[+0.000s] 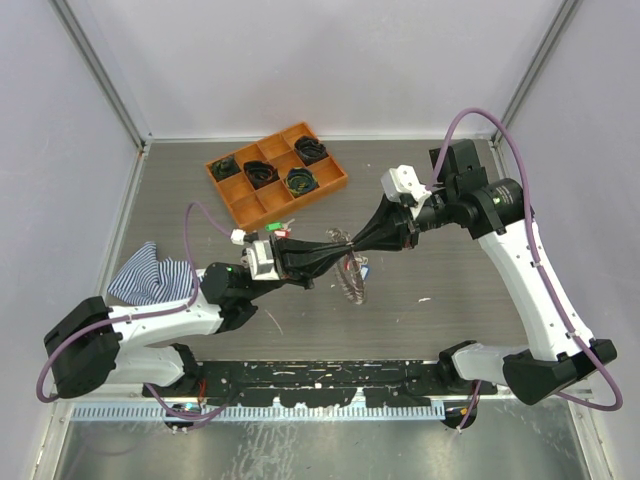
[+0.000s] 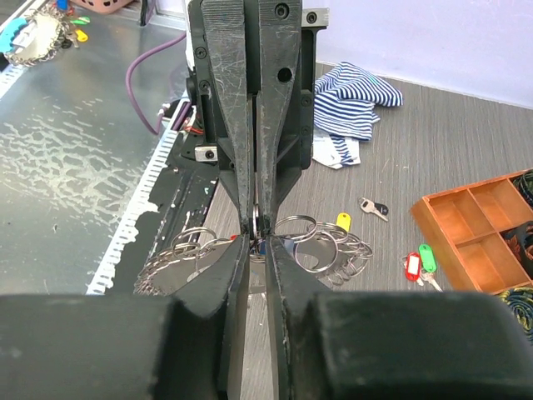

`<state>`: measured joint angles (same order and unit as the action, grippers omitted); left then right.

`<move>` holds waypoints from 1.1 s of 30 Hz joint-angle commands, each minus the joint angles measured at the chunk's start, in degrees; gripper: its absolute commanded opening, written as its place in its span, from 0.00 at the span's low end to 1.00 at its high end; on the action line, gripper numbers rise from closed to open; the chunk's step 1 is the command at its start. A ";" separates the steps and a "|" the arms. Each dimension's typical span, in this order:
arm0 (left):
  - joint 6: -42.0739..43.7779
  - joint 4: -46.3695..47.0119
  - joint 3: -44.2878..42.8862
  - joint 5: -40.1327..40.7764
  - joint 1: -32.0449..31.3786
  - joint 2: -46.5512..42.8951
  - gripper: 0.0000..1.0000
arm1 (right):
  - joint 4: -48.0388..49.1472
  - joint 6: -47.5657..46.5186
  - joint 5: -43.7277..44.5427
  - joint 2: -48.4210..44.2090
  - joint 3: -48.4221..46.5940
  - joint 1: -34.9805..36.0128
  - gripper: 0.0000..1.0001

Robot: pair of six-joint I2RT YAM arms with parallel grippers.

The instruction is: Remove the keys from the keyring

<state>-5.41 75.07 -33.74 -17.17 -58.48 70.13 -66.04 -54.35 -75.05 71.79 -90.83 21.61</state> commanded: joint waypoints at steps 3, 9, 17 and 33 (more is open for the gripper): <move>-0.63 5.32 -3.61 -0.63 0.27 -0.08 0.00 | 0.12 -0.97 -1.99 0.02 -0.51 -0.18 0.17; -0.83 4.27 -3.64 -1.15 0.27 -0.18 0.00 | -2.35 -4.72 -1.92 -0.34 -0.77 -0.18 0.01; 3.12 -6.03 -0.11 -1.88 0.31 -7.45 0.38 | -4.80 -9.18 5.12 -1.73 -0.21 -0.17 0.01; -1.35 -29.17 7.04 -5.90 0.55 -17.39 0.39 | -17.54 -39.83 11.68 0.41 3.06 0.77 0.01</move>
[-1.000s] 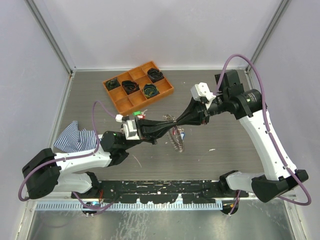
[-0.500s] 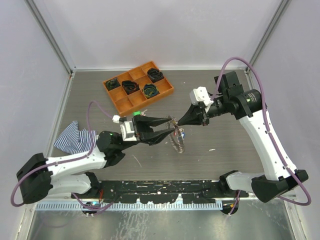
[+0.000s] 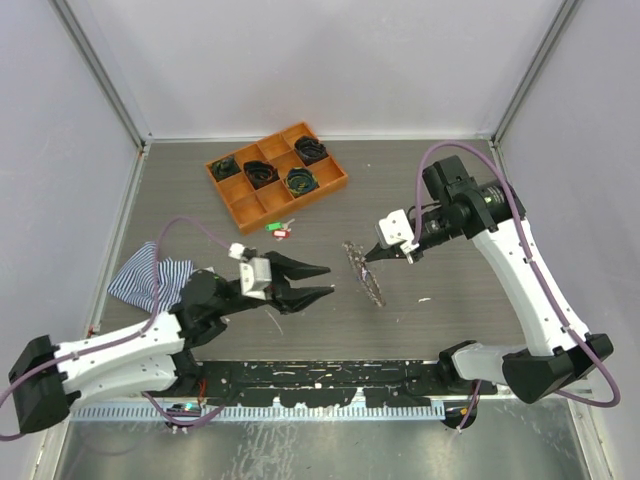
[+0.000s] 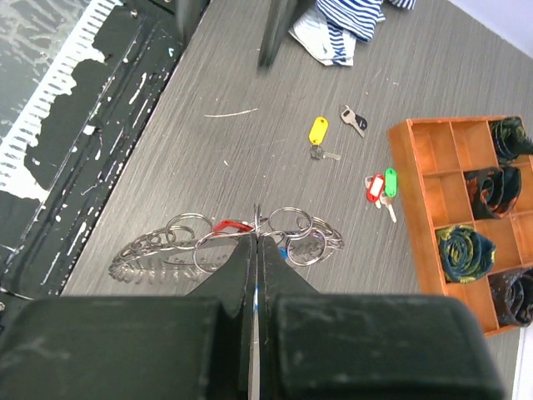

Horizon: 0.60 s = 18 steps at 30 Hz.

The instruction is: Remove the keys from the keyring

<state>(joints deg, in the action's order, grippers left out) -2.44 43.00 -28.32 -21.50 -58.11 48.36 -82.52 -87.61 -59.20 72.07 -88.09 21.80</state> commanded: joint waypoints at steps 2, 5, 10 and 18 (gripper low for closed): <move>-5.54 5.61 1.94 -1.92 0.19 7.03 0.35 | -1.09 -7.07 -4.99 0.09 0.99 0.68 0.01; -7.55 10.07 2.44 -1.96 0.16 11.76 0.33 | -1.15 -6.95 -5.82 -0.06 1.58 0.66 0.01; -10.19 18.06 4.05 1.33 0.14 16.93 0.38 | -1.15 -5.45 -7.09 -0.01 1.20 0.62 0.01; -12.82 20.41 2.50 2.72 0.18 21.46 0.48 | -1.12 -4.45 -8.90 0.53 1.32 0.64 0.01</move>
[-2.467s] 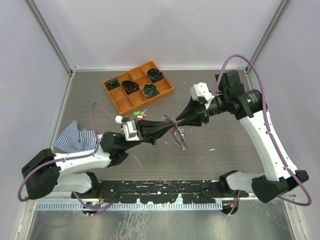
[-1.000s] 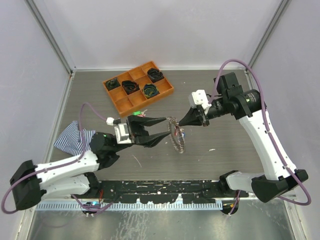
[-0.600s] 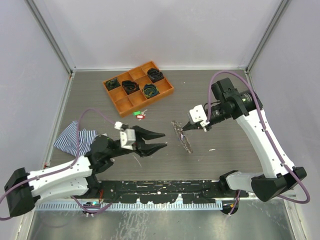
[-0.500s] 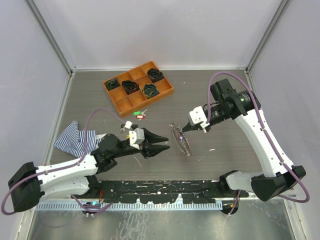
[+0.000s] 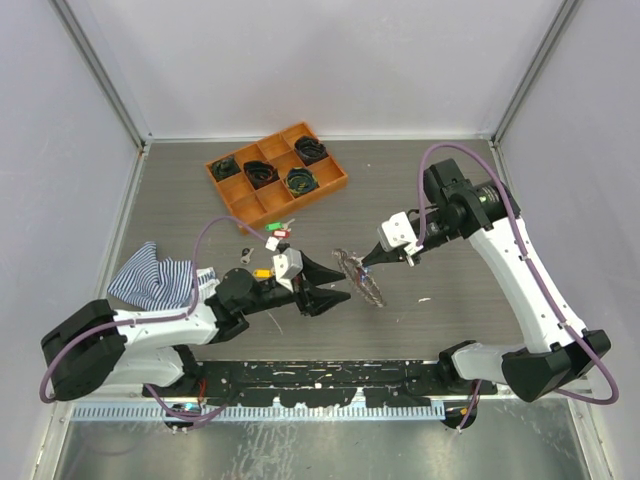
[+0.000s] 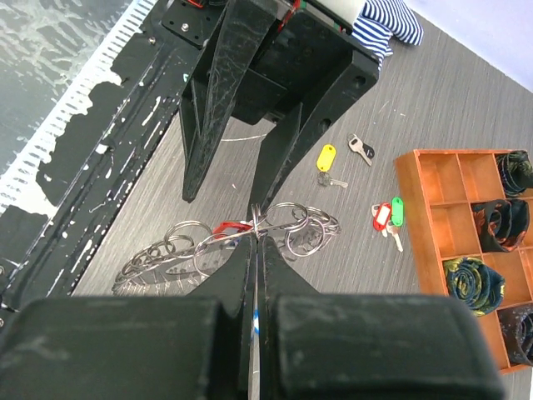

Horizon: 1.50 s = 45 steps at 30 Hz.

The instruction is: Remove the keys from the keyring

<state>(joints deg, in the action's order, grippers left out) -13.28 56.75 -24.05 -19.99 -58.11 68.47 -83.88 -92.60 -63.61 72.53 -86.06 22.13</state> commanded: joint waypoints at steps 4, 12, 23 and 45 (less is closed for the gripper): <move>-3.47 6.96 -2.79 1.67 0.27 2.89 0.50 | 0.30 0.97 -4.95 0.13 -0.87 0.33 0.01; -9.03 11.06 -4.46 2.85 0.27 6.71 0.54 | 0.29 1.36 -5.72 -0.07 -0.62 0.31 0.01; -11.35 9.74 -5.68 3.39 0.34 7.03 0.39 | 0.29 1.60 -5.91 -0.71 0.23 0.37 0.01; -11.29 3.04 -3.18 3.67 0.36 0.15 0.02 | 0.30 1.99 -3.96 -0.79 0.72 0.34 0.01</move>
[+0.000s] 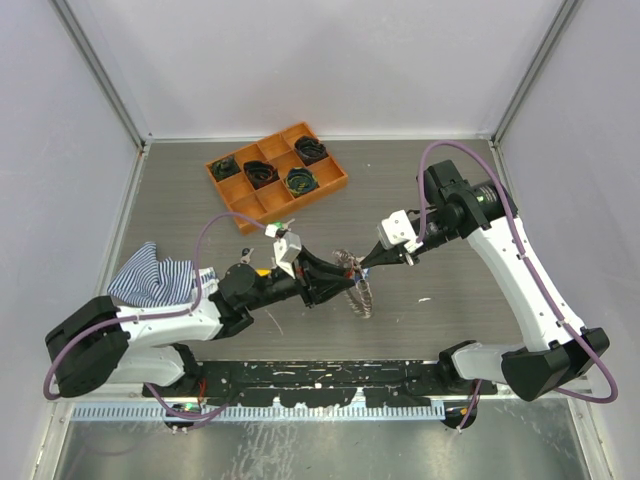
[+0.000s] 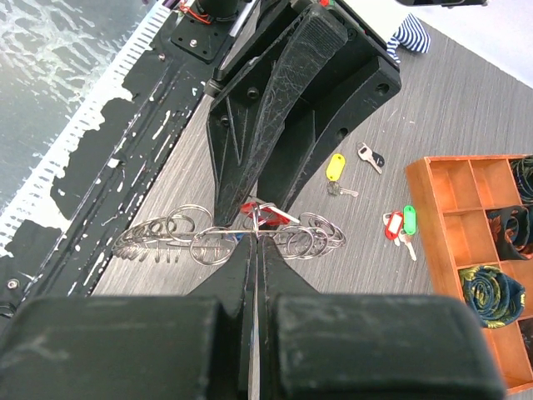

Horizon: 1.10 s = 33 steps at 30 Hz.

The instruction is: Remove the keys from the keyring

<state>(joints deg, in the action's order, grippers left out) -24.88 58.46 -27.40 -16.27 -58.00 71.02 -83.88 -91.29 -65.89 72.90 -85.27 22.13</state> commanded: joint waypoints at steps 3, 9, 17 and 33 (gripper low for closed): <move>0.18 1.33 0.66 -0.80 0.24 -3.13 0.13 | 0.32 0.83 -1.39 -0.96 -0.07 0.35 0.01; -1.09 3.72 0.59 -3.60 0.24 -2.46 0.23 | 0.29 0.71 -1.69 -0.75 0.25 0.65 0.01; -3.24 7.30 0.91 -4.21 0.71 -1.03 0.28 | 0.29 0.93 -1.61 -0.92 0.45 0.90 0.01; -4.95 8.72 1.94 -3.60 1.43 -1.11 0.34 | 0.20 1.50 1.48 -0.24 -1.16 2.37 0.01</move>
<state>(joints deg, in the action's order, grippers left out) -29.36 63.33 -26.04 -20.75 -57.08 71.16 -83.88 -90.19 -64.36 72.90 -84.53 23.64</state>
